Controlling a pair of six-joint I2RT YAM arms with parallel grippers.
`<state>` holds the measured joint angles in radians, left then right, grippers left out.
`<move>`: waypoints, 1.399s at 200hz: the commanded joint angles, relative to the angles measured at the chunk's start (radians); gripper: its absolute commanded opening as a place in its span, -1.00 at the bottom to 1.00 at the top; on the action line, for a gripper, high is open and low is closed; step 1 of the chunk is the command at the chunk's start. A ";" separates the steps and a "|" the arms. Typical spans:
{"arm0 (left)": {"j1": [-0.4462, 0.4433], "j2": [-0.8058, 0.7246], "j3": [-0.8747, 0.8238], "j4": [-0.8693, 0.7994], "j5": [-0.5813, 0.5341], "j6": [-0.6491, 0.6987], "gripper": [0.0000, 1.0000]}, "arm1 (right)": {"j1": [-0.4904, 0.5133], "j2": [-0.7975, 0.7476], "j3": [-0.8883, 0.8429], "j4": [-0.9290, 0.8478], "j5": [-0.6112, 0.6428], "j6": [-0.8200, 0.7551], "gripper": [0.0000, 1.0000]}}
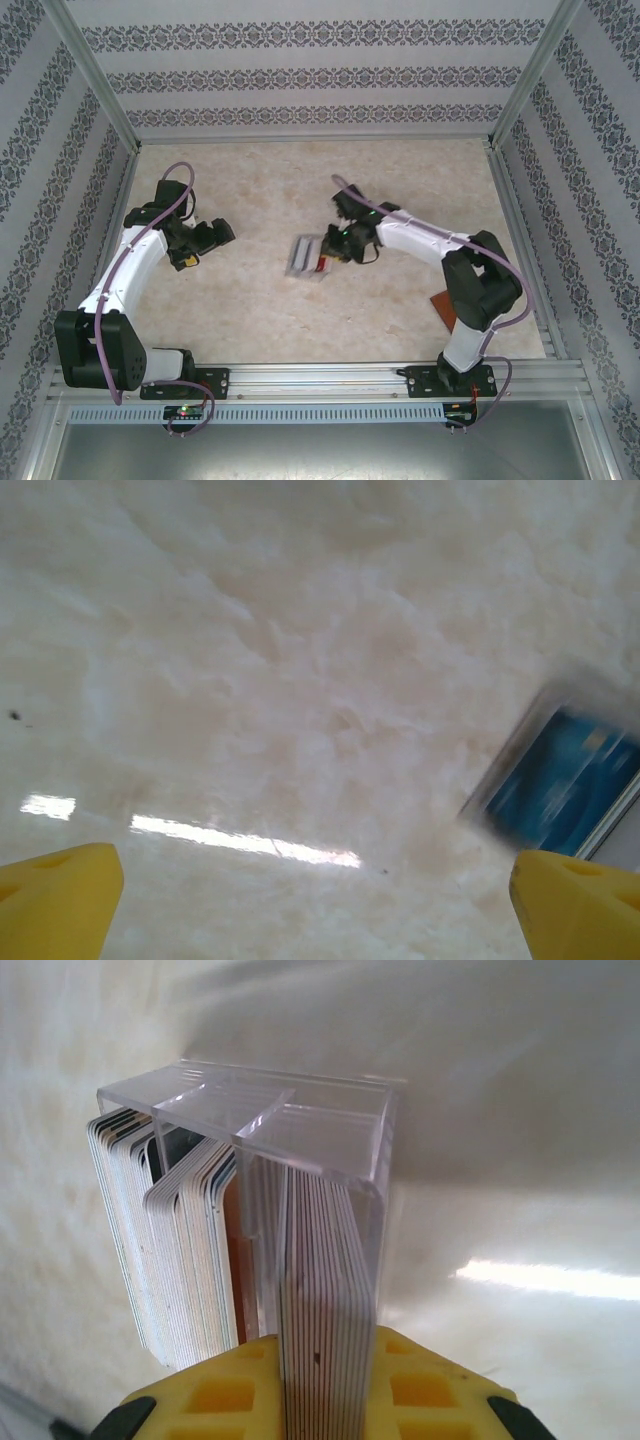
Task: Put the credit cards into the card holder
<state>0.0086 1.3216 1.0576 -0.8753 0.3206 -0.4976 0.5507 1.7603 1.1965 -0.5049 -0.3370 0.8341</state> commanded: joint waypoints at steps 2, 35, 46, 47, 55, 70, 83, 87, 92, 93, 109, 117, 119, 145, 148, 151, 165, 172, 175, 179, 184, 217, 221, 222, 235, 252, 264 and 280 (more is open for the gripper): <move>0.008 0.005 -0.017 0.016 0.091 0.068 0.99 | -0.111 -0.010 0.040 -0.068 0.026 -0.191 -0.77; 0.009 0.005 -0.025 0.033 0.136 0.067 0.99 | -0.216 0.102 0.162 -0.133 0.076 -0.301 -0.67; 0.008 0.006 -0.031 0.034 0.134 0.065 0.99 | -0.244 0.131 0.178 -0.100 0.020 -0.293 -0.58; 0.008 0.007 -0.031 0.034 0.133 0.065 0.99 | -0.246 0.133 0.180 -0.097 0.015 -0.293 -0.57; 0.008 0.011 -0.031 0.035 0.144 0.065 0.99 | -0.263 0.151 0.192 -0.078 -0.015 -0.293 -0.46; 0.008 0.023 -0.028 0.041 0.170 0.066 0.99 | -0.284 0.176 0.236 -0.100 -0.026 -0.316 -0.24; 0.008 0.025 -0.032 0.039 0.176 0.067 0.99 | -0.298 0.169 0.262 -0.136 -0.025 -0.336 -0.15; 0.008 0.026 -0.035 0.040 0.175 0.067 0.99 | -0.303 0.157 0.260 -0.141 -0.023 -0.341 -0.13; 0.008 0.026 -0.037 0.039 0.176 0.067 0.99 | -0.308 0.138 0.256 -0.143 -0.021 -0.349 -0.11; 0.008 0.026 -0.037 0.039 0.178 0.068 0.99 | -0.310 0.134 0.254 -0.144 -0.021 -0.351 -0.10; 0.009 0.026 -0.032 0.043 0.197 0.067 0.99 | -0.329 0.040 0.209 -0.154 0.015 -0.368 0.00; 0.008 0.024 -0.031 0.047 0.211 0.068 0.99 | -0.337 -0.016 0.159 -0.155 0.042 -0.370 0.06; 0.008 0.023 -0.031 0.047 0.213 0.068 0.99 | -0.340 -0.031 0.147 -0.154 0.049 -0.371 0.07; 0.007 0.002 -0.044 0.053 0.224 0.069 0.99 | -0.357 -0.281 -0.057 -0.138 0.168 -0.339 0.26; 0.007 0.000 -0.043 0.053 0.224 0.070 0.99 | -0.359 -0.310 -0.083 -0.140 0.192 -0.328 0.29; 0.006 -0.001 -0.044 0.055 0.224 0.070 0.99 | -0.362 -0.336 -0.108 -0.145 0.225 -0.314 0.35; 0.005 -0.007 -0.044 0.059 0.224 0.072 0.99 | -0.380 -0.463 -0.224 -0.172 0.374 -0.218 0.42; 0.005 -0.009 -0.046 0.060 0.224 0.071 0.99 | -0.397 -0.519 -0.285 -0.196 0.450 -0.134 0.42; 0.005 -0.008 -0.048 0.061 0.223 0.071 0.99 | -0.406 -0.540 -0.309 -0.206 0.473 -0.103 0.43; 0.004 -0.007 -0.049 0.062 0.223 0.070 0.99 | -0.423 -0.568 -0.340 -0.219 0.489 -0.067 0.44; 0.004 -0.005 -0.053 0.064 0.225 0.069 0.99 | -0.445 -0.601 -0.379 -0.227 0.498 -0.025 0.44; -0.006 0.016 -0.058 0.073 0.268 0.067 0.99 | -0.565 -0.700 -0.532 -0.244 0.499 0.047 0.49; -0.008 0.017 -0.060 0.075 0.267 0.067 0.99 | -0.578 -0.694 -0.540 -0.244 0.500 0.048 0.50; -0.009 0.017 -0.061 0.075 0.267 0.067 0.99 | -0.578 -0.694 -0.540 -0.244 0.500 0.048 0.50; -0.017 0.018 -0.063 0.076 0.268 0.065 0.99 | -0.612 -0.662 -0.564 -0.228 0.446 0.040 0.50; -0.018 0.025 -0.058 0.074 0.273 0.068 0.99 | -0.621 -0.596 -0.592 -0.202 0.381 0.033 0.52; -0.017 0.023 -0.060 0.070 0.265 0.068 0.99 | -0.621 -0.539 -0.619 -0.141 0.308 0.012 0.52; -0.018 0.019 -0.059 0.070 0.256 0.067 0.99 | -0.590 -0.439 -0.612 -0.075 0.217 -0.031 0.51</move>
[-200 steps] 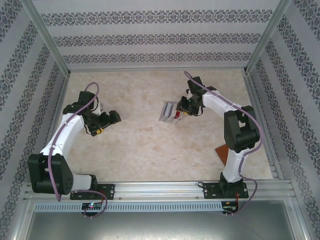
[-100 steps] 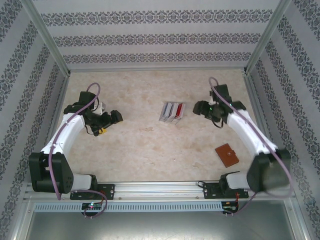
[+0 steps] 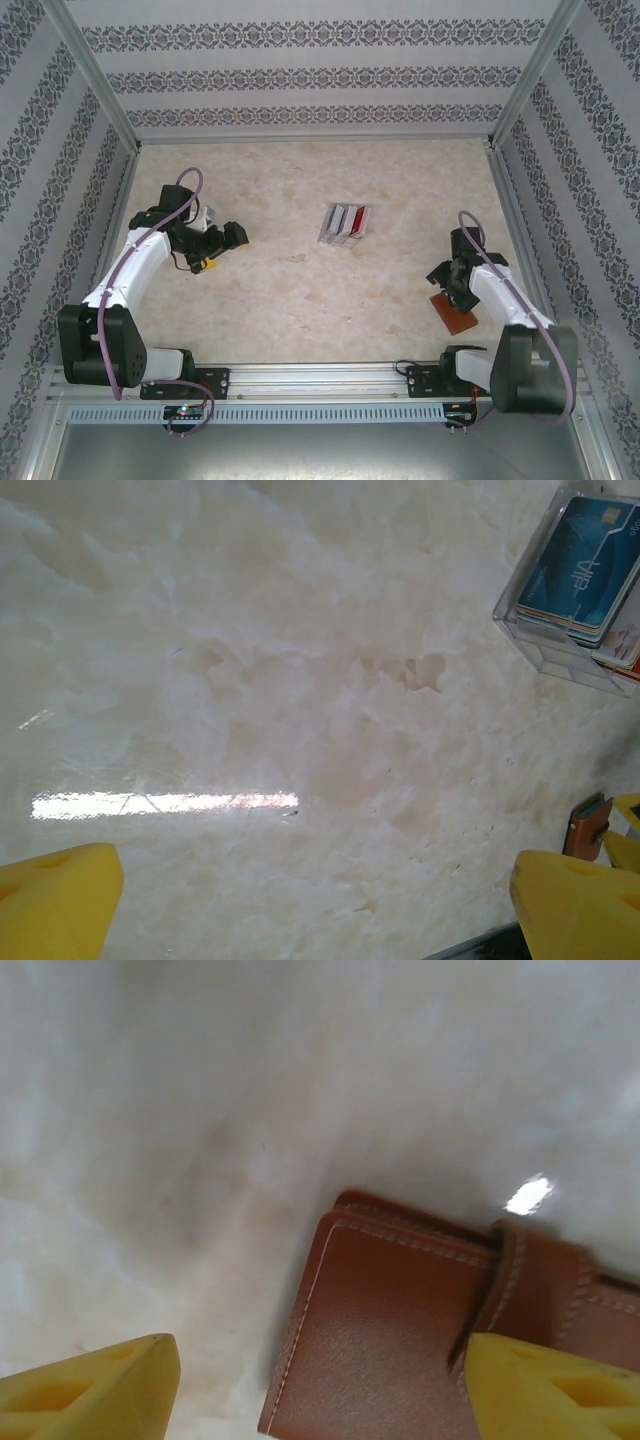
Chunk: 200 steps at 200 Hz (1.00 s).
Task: Put the credit cards into the card holder
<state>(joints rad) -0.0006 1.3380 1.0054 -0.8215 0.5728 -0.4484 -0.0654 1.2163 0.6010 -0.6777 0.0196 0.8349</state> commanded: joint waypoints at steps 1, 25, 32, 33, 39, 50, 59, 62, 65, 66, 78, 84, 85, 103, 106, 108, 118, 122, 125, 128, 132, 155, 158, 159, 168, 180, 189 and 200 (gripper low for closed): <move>-0.009 0.003 -0.007 0.016 0.004 0.017 0.99 | 0.030 0.113 -0.014 0.099 -0.143 -0.034 0.51; -0.010 0.002 -0.004 0.009 -0.015 0.022 0.99 | 0.186 0.183 0.063 0.098 -0.124 -0.094 0.45; -0.009 0.004 -0.005 0.006 -0.027 0.021 0.99 | 0.237 0.181 0.079 0.110 -0.136 -0.092 0.44; -0.009 0.005 -0.005 0.006 -0.029 0.021 0.99 | 0.243 0.180 0.082 0.113 -0.138 -0.090 0.44; -0.009 0.007 -0.002 0.004 -0.034 0.020 0.99 | 0.291 0.174 0.091 0.132 -0.154 -0.078 0.44; -0.010 0.019 0.003 0.001 -0.035 0.020 0.99 | 0.375 0.169 0.105 0.175 -0.180 -0.047 0.42; -0.009 0.027 0.008 -0.003 -0.034 0.024 0.99 | 0.443 0.172 0.119 0.210 -0.193 -0.014 0.42; -0.009 0.029 0.008 -0.006 -0.035 0.026 0.99 | 0.464 0.175 0.124 0.224 -0.199 -0.002 0.42; -0.009 0.031 0.008 -0.007 -0.037 0.026 0.99 | 0.483 0.178 0.129 0.241 -0.206 0.008 0.41; -0.009 0.031 0.007 -0.008 -0.039 0.027 0.99 | 0.490 0.179 0.130 0.245 -0.208 0.011 0.41; -0.009 0.034 0.006 -0.013 -0.053 0.028 0.99 | 0.553 0.183 0.168 0.262 -0.214 0.037 0.41; -0.009 0.035 0.006 -0.013 -0.055 0.027 0.99 | 0.573 0.173 0.193 0.221 -0.178 0.047 0.42; -0.009 0.036 0.007 -0.013 -0.054 0.028 0.99 | 0.575 0.170 0.198 0.214 -0.168 0.049 0.42; -0.009 0.038 0.012 -0.013 -0.050 0.028 0.99 | 0.552 0.087 0.215 0.119 -0.065 0.049 0.47; -0.009 0.036 0.013 -0.014 -0.052 0.029 0.99 | 0.540 0.069 0.208 0.113 -0.058 0.044 0.47; -0.009 0.036 0.011 -0.013 -0.053 0.030 0.99 | 0.531 0.058 0.205 0.109 -0.051 0.043 0.47; -0.009 0.032 0.007 -0.014 -0.057 0.029 0.99 | 0.474 0.002 0.173 0.082 -0.024 0.038 0.48; -0.010 0.033 0.008 -0.014 -0.056 0.030 0.99 | 0.444 -0.015 0.157 0.080 -0.023 0.034 0.47; -0.008 0.033 0.009 -0.015 -0.054 0.030 0.99 | 0.419 -0.023 0.138 0.081 -0.027 0.028 0.48; -0.009 0.036 0.011 -0.015 -0.053 0.032 0.99 | 0.389 -0.036 0.129 0.082 -0.035 0.021 0.47; -0.009 0.037 0.013 -0.015 -0.049 0.033 0.99 | 0.349 -0.044 0.108 0.085 -0.050 0.011 0.48; -0.009 0.037 0.007 -0.009 -0.040 0.034 0.99 | 0.165 -0.009 0.057 0.131 -0.172 -0.075 0.46; -0.010 0.038 0.004 -0.007 -0.037 0.034 0.99 | 0.158 0.006 0.062 0.133 -0.186 -0.090 0.44; -0.010 0.038 0.003 -0.007 -0.037 0.033 0.99 | 0.156 0.011 0.064 0.133 -0.189 -0.094 0.43; -0.010 0.040 0.003 -0.005 -0.028 0.033 0.99 | 0.153 0.065 0.099 0.120 -0.222 -0.153 0.36; -0.010 0.047 0.007 -0.001 -0.008 0.035 0.98 | 0.161 0.138 0.146 0.087 -0.227 -0.217 0.29; -0.010 0.048 0.006 -0.001 -0.001 0.037 0.95 | 0.165 0.181 0.168 0.073 -0.201 -0.253 0.17; -0.012 0.047 -0.002 0.003 0.006 0.036 0.94 | 0.166 0.220 0.179 0.063 -0.161 -0.275 0.03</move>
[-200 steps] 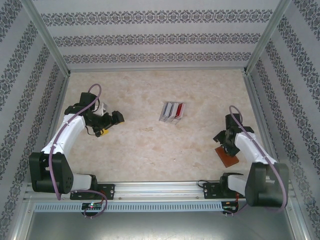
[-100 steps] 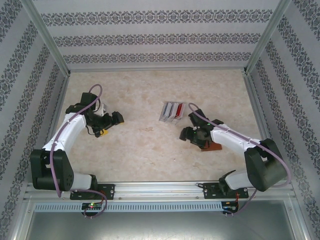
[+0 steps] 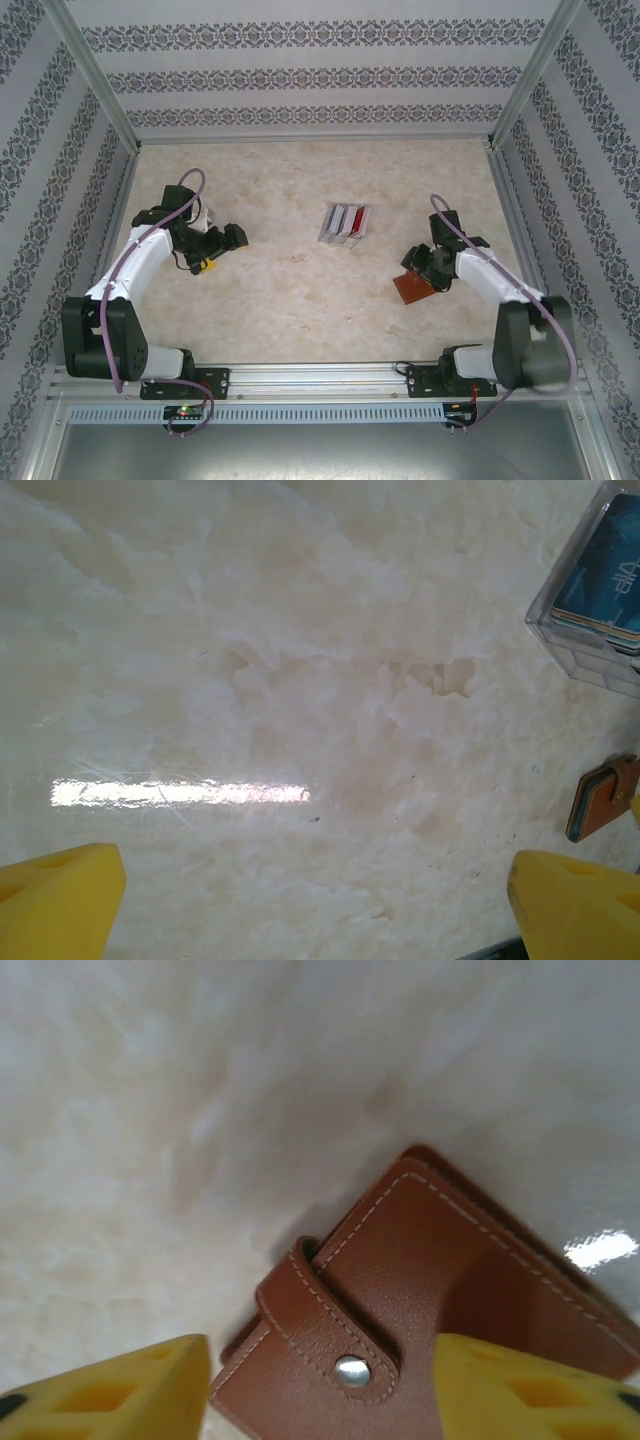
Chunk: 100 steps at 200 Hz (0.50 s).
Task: Put the credit cards into the card holder
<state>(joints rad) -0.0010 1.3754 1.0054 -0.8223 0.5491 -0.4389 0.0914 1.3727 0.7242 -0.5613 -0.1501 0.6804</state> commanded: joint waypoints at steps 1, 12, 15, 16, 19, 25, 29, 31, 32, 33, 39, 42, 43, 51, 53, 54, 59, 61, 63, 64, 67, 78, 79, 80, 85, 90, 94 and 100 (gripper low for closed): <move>-0.011 0.008 -0.001 0.003 0.030 0.026 0.94 | 0.009 0.065 0.057 -0.053 0.011 -0.124 0.02; -0.016 0.011 0.000 0.006 0.044 0.028 0.92 | 0.015 0.094 0.063 -0.056 0.012 -0.137 0.00; -0.018 0.011 0.001 0.007 0.050 0.028 0.92 | 0.018 0.100 0.065 -0.057 0.009 -0.137 0.00; -0.018 0.011 0.001 0.007 0.052 0.028 0.92 | 0.019 0.102 0.066 -0.057 0.008 -0.137 -0.01; -0.019 0.011 0.001 0.010 0.055 0.030 0.91 | 0.024 0.108 0.064 -0.054 0.002 -0.135 -0.01; -0.020 0.009 0.001 0.012 0.062 0.030 0.91 | 0.039 0.115 0.058 -0.038 -0.023 -0.136 -0.02; -0.023 0.008 0.002 0.012 0.062 0.031 0.91 | 0.054 0.118 0.052 -0.023 -0.045 -0.138 -0.03; -0.025 0.008 0.000 0.012 0.061 0.030 0.91 | 0.060 0.119 0.051 -0.015 -0.058 -0.138 -0.03; -0.025 0.007 0.000 0.013 0.061 0.030 0.91 | 0.066 0.120 0.050 -0.010 -0.064 -0.138 -0.04; -0.026 0.007 -0.001 0.013 0.061 0.031 0.91 | 0.072 0.120 0.049 -0.008 -0.070 -0.138 -0.04; -0.029 0.004 -0.004 0.012 0.058 0.030 0.91 | 0.106 0.126 0.050 0.016 -0.106 -0.150 -0.05; -0.031 0.004 -0.005 0.014 0.059 0.031 0.91 | 0.129 0.131 0.054 0.025 -0.127 -0.162 -0.06; -0.031 0.004 -0.005 0.013 0.059 0.030 0.91 | 0.135 0.131 0.056 0.027 -0.133 -0.167 -0.06; -0.036 0.004 -0.004 0.012 0.060 0.029 0.91 | 0.206 0.143 0.082 0.026 -0.157 -0.213 -0.07; -0.037 0.005 -0.003 0.014 0.061 0.027 0.91 | 0.228 0.147 0.089 0.023 -0.156 -0.225 -0.07; -0.038 0.005 -0.002 0.015 0.062 0.027 0.91 | 0.238 0.149 0.094 0.021 -0.154 -0.230 -0.07; -0.041 0.005 -0.002 0.016 0.065 0.021 0.91 | 0.286 0.157 0.114 0.010 -0.145 -0.254 -0.09; -0.043 0.004 -0.002 0.018 0.067 0.019 0.91 | 0.308 0.162 0.122 0.007 -0.141 -0.263 -0.09; -0.045 0.002 -0.003 0.020 0.069 0.017 0.91 | 0.325 0.166 0.128 0.005 -0.139 -0.273 -0.10; -0.047 0.002 -0.004 0.022 0.070 0.015 0.91 | 0.335 0.167 0.132 0.005 -0.139 -0.276 -0.11; -0.050 0.001 -0.006 0.027 0.072 0.009 0.91 | 0.360 0.173 0.141 0.004 -0.135 -0.286 -0.12; -0.074 -0.014 -0.030 0.053 0.071 -0.030 0.91 | 0.439 0.194 0.166 0.015 -0.140 -0.291 -0.17; -0.077 -0.015 -0.034 0.056 0.072 -0.035 0.91 | 0.444 0.197 0.166 0.018 -0.141 -0.291 -0.17; -0.080 -0.017 -0.038 0.061 0.073 -0.037 0.91 | 0.451 0.197 0.168 0.020 -0.142 -0.289 -0.17; -0.098 -0.026 -0.060 0.088 0.077 -0.064 0.92 | 0.476 0.204 0.175 0.030 -0.147 -0.280 -0.17; -0.115 -0.036 -0.084 0.119 0.082 -0.091 0.92 | 0.497 0.209 0.183 0.039 -0.151 -0.269 -0.18; -0.134 -0.041 -0.105 0.146 0.082 -0.111 0.92 | 0.511 0.210 0.185 0.047 -0.151 -0.258 -0.17; -0.162 -0.046 -0.131 0.181 0.082 -0.140 0.92 | 0.528 0.207 0.189 0.059 -0.154 -0.243 -0.15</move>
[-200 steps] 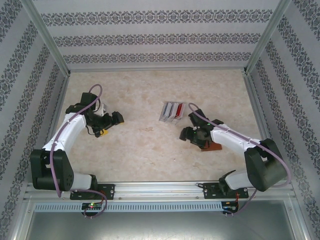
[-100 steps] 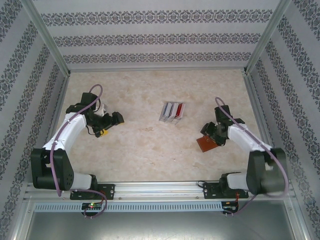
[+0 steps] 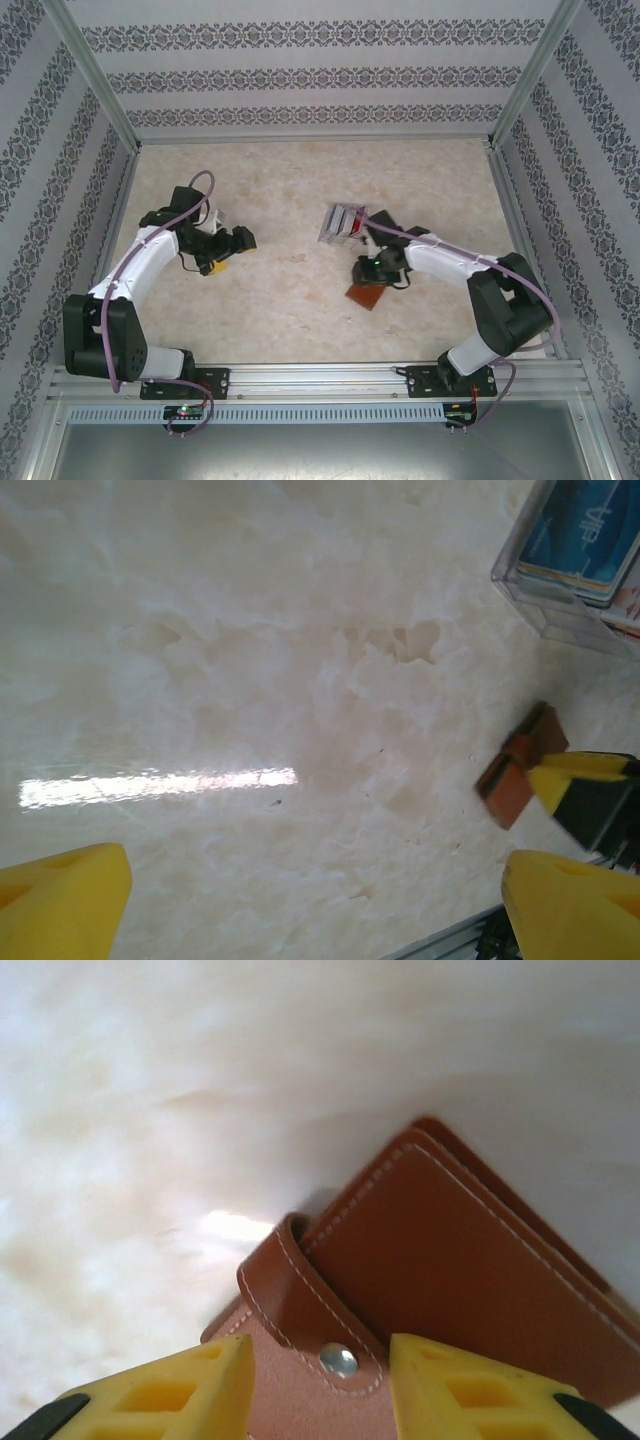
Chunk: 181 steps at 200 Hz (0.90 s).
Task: Put the credit cards into the card holder
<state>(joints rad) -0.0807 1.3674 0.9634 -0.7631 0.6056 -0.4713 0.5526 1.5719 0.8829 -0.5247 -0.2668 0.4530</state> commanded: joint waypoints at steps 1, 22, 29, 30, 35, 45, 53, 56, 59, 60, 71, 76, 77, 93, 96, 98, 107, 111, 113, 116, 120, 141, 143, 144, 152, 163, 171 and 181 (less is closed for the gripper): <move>-0.087 -0.038 -0.093 0.127 0.024 -0.114 0.92 | 0.069 0.007 0.032 0.024 -0.038 -0.013 -0.15; -0.193 -0.013 -0.143 0.203 0.009 -0.181 0.89 | 0.079 -0.044 0.017 0.067 -0.038 0.062 -0.04; -0.232 -0.002 -0.149 0.216 -0.002 -0.185 0.87 | 0.074 -0.070 0.009 0.071 -0.031 0.083 0.00; -0.238 0.000 -0.149 0.218 -0.004 -0.185 0.87 | 0.074 -0.072 0.008 0.070 -0.030 0.086 0.00; -0.264 0.011 -0.148 0.229 -0.012 -0.184 0.85 | 0.069 -0.093 0.001 0.066 -0.022 0.099 0.01; -0.319 0.034 -0.147 0.251 -0.020 -0.181 0.82 | 0.057 -0.127 -0.020 0.051 -0.001 0.128 0.02; -0.354 0.053 -0.140 0.267 -0.017 -0.181 0.76 | 0.043 -0.152 -0.044 0.045 0.008 0.161 0.04; -0.367 0.060 -0.136 0.270 -0.017 -0.183 0.74 | 0.034 -0.157 -0.055 0.047 0.006 0.174 0.05; -0.379 0.066 -0.133 0.273 -0.017 -0.183 0.71 | 0.025 -0.162 -0.066 0.049 -0.004 0.188 0.05; -0.383 0.067 -0.132 0.274 -0.017 -0.184 0.70 | 0.023 -0.163 -0.070 0.052 -0.008 0.192 0.05; -0.426 0.081 -0.123 0.296 -0.024 -0.185 0.63 | -0.009 -0.161 -0.109 0.082 -0.089 0.228 0.05; -0.445 0.087 -0.122 0.310 -0.025 -0.188 0.59 | -0.017 -0.153 -0.125 0.101 -0.130 0.233 0.05; -0.448 0.088 -0.122 0.315 -0.025 -0.188 0.58 | -0.018 -0.152 -0.127 0.104 -0.138 0.234 0.05; -0.491 0.115 -0.112 0.366 -0.008 -0.199 0.43 | -0.019 -0.115 -0.146 0.138 -0.199 0.234 0.05; -0.498 0.120 -0.109 0.373 -0.005 -0.201 0.39 | -0.019 -0.106 -0.148 0.144 -0.208 0.235 0.05; -0.502 0.124 -0.108 0.377 -0.001 -0.203 0.37 | -0.020 -0.099 -0.149 0.146 -0.214 0.237 0.05; -0.520 0.147 -0.101 0.396 0.007 -0.207 0.24 | -0.021 -0.071 -0.156 0.175 -0.246 0.251 0.04; -0.527 0.156 -0.101 0.403 0.011 -0.208 0.20 | -0.021 -0.062 -0.161 0.195 -0.263 0.257 0.03; -0.530 0.160 -0.101 0.408 0.011 -0.209 0.17 | -0.020 -0.056 -0.162 0.202 -0.271 0.261 0.02; -0.534 0.165 -0.101 0.413 0.011 -0.210 0.13 | -0.020 -0.049 -0.165 0.215 -0.281 0.265 0.02; -0.541 0.176 -0.102 0.425 0.012 -0.213 0.07 | -0.020 -0.042 -0.169 0.231 -0.293 0.272 0.02; -0.560 0.225 -0.101 0.478 0.032 -0.234 -0.16 | -0.019 -0.021 -0.201 0.310 -0.327 0.306 0.01; -0.564 0.228 -0.100 0.480 0.033 -0.237 -0.17 | -0.019 -0.019 -0.205 0.318 -0.331 0.308 0.01; -0.565 0.230 -0.099 0.482 0.033 -0.237 -0.17 | -0.019 -0.017 -0.206 0.322 -0.333 0.310 0.00; -0.575 0.243 -0.096 0.497 0.030 -0.241 -0.19 | -0.019 -0.009 -0.215 0.357 -0.358 0.323 -0.02; -0.586 0.259 -0.097 0.525 0.025 -0.247 -0.23 | -0.019 0.005 -0.221 0.391 -0.389 0.331 -0.03; -0.590 0.274 -0.094 0.544 0.026 -0.253 -0.28 | -0.019 0.011 -0.223 0.412 -0.404 0.335 -0.04; -0.592 0.300 -0.084 0.558 0.030 -0.259 -0.37 | -0.019 0.012 -0.230 0.444 -0.415 0.347 -0.06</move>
<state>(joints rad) -0.6529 1.6295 0.8444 -0.2966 0.6220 -0.7048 0.5262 1.5589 0.6788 -0.2176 -0.5854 0.7547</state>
